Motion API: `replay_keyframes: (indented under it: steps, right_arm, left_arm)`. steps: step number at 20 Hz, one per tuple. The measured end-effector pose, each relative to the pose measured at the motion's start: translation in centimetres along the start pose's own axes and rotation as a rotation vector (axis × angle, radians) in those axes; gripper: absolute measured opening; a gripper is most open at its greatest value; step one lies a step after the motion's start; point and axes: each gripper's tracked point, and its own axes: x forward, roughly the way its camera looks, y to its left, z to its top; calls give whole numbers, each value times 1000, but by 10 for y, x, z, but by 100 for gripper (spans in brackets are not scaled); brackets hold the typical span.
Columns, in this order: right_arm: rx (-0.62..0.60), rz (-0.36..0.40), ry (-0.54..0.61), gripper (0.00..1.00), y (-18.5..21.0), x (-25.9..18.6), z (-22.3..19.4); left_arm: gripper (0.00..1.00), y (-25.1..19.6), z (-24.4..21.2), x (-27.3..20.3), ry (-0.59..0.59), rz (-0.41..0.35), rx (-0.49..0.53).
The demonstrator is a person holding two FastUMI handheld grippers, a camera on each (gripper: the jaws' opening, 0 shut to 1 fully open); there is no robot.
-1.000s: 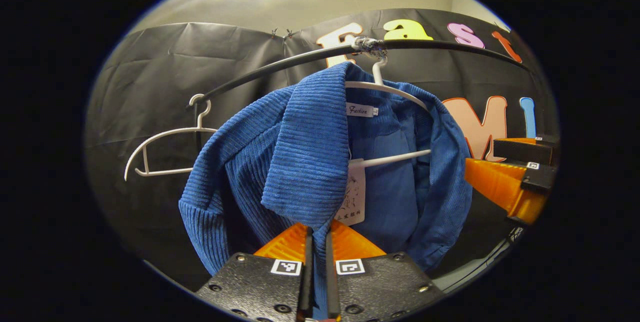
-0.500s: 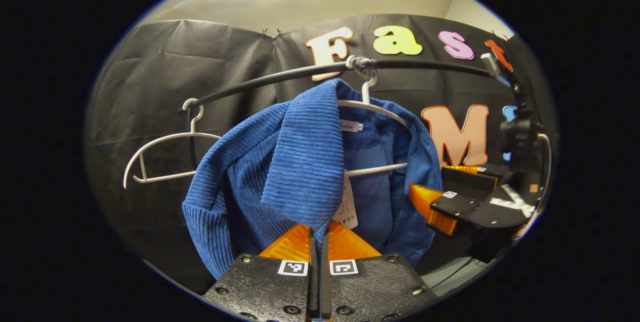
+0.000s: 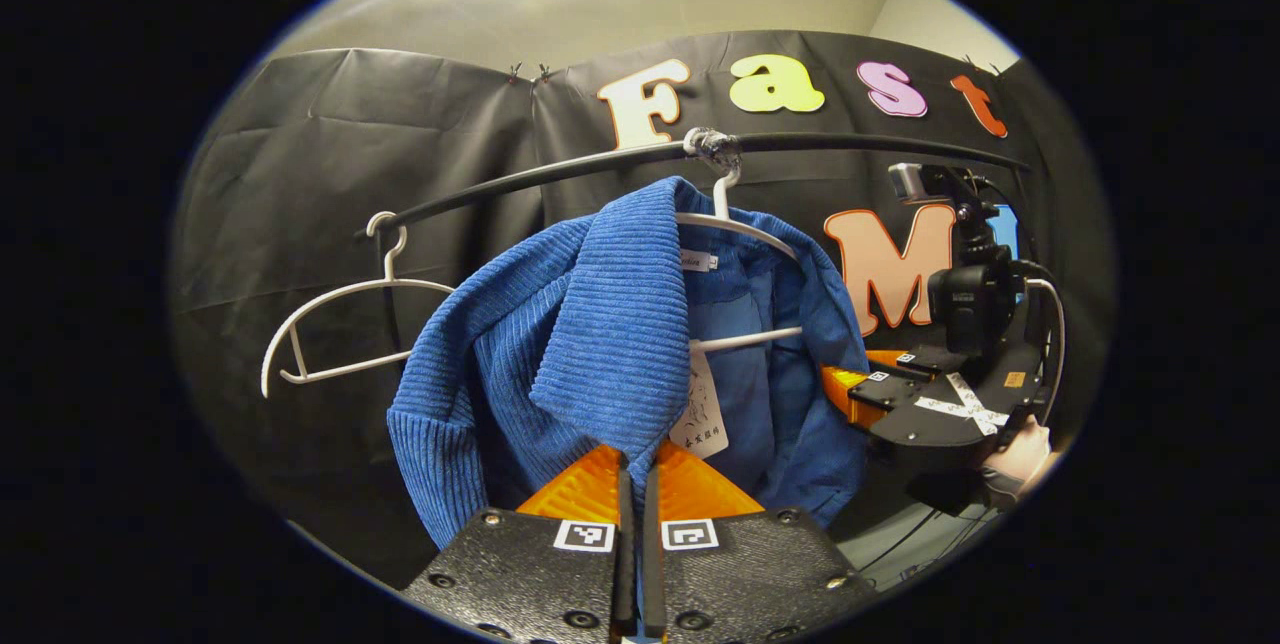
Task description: Grasp the clothes on the hanger with both hands and then place them into the laundry hamper below.
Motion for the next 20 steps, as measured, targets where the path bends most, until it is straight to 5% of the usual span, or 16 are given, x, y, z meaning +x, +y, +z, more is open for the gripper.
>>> replay_keyframes:
  steps: [4,5,12,20]
  right_arm:
    - [7,-78,-18,25,-20,-14,9]
    - [17,-87,-19,1,-23,-11,11]
    - [21,-161,-50,5,-55,-15,28]
    - [49,-227,-114,5,-88,-6,55]
  left_arm:
    - [11,-3,1,-6,-6,-17,20]
    - [8,-4,2,-6,-9,-19,23]
    - [10,-7,18,-18,-51,-85,-59]
    - [8,45,41,-37,-75,32,-53]
